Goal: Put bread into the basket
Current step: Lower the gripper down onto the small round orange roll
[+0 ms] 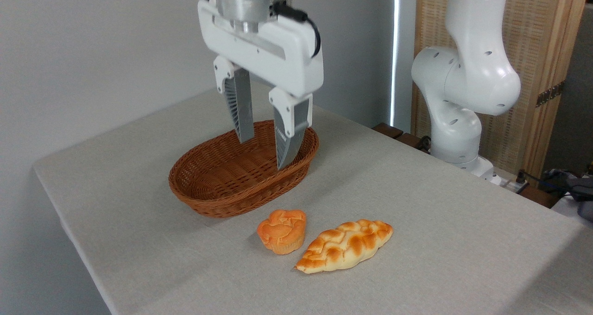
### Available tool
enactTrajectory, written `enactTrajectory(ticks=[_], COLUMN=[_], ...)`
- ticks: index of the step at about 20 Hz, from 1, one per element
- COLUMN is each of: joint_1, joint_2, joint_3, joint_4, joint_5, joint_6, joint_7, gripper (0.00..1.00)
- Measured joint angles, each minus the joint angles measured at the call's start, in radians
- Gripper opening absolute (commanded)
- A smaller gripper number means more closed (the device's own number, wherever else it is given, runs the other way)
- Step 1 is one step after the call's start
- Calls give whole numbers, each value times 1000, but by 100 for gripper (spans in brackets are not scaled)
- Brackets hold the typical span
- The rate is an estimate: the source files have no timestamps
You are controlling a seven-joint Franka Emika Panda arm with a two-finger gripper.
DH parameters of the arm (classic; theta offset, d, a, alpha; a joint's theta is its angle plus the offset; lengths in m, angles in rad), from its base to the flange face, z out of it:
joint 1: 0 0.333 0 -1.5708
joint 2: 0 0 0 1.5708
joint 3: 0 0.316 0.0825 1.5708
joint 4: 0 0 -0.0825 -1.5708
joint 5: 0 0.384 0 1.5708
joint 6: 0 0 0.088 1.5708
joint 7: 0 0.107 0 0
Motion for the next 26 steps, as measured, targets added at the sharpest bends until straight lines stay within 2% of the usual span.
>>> enactTrajectory(ticks=[3,5,17,26], joint_1=[2,2,-9,-15], joint_2=[14,27,209,224], joint_3=[0,0,-34,-36], joint_4=[-61,-94,-133,-169], joint_5=[1,1,1,0], joint_6=[90,110,117,117], joint_7=[0,0,0,0], gripper=[100,100,100,100])
